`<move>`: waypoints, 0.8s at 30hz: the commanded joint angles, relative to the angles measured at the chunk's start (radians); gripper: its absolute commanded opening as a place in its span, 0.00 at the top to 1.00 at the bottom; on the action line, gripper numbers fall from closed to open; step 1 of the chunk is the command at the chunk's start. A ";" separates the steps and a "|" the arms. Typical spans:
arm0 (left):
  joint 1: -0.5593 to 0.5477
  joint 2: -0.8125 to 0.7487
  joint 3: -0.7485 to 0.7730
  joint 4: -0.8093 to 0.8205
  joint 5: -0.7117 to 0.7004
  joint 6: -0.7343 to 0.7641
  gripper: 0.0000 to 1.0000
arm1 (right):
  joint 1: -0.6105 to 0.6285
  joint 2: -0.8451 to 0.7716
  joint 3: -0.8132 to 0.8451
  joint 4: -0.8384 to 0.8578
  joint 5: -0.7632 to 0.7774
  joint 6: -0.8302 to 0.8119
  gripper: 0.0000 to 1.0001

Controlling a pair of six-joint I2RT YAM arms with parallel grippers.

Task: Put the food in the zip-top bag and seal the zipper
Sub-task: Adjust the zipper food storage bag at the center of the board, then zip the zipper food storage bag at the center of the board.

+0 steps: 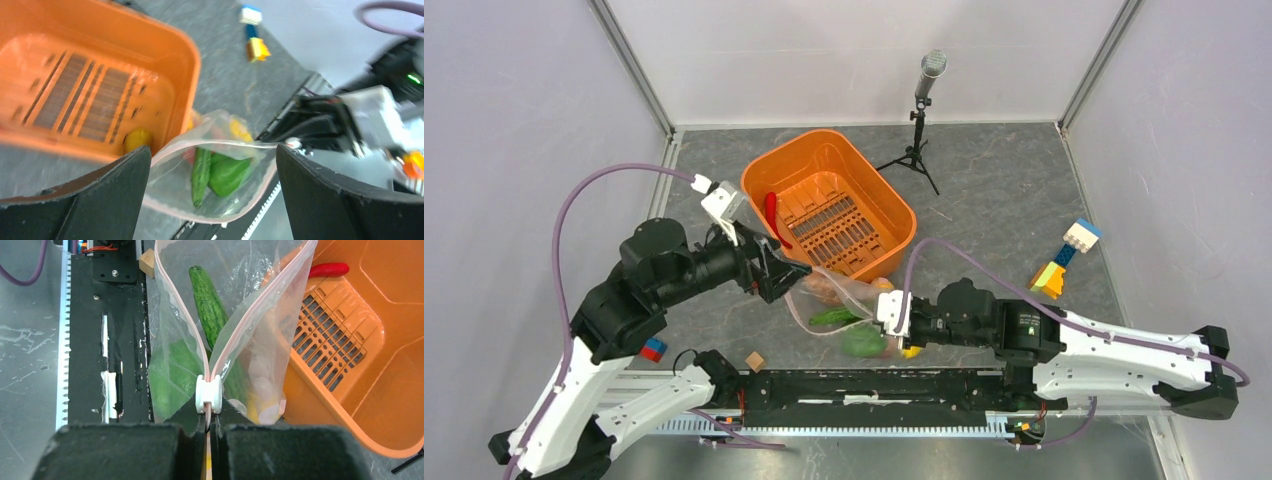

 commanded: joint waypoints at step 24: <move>-0.365 0.290 -0.096 0.467 0.361 0.546 0.42 | -0.260 0.009 0.141 -0.028 -0.452 -0.101 1.00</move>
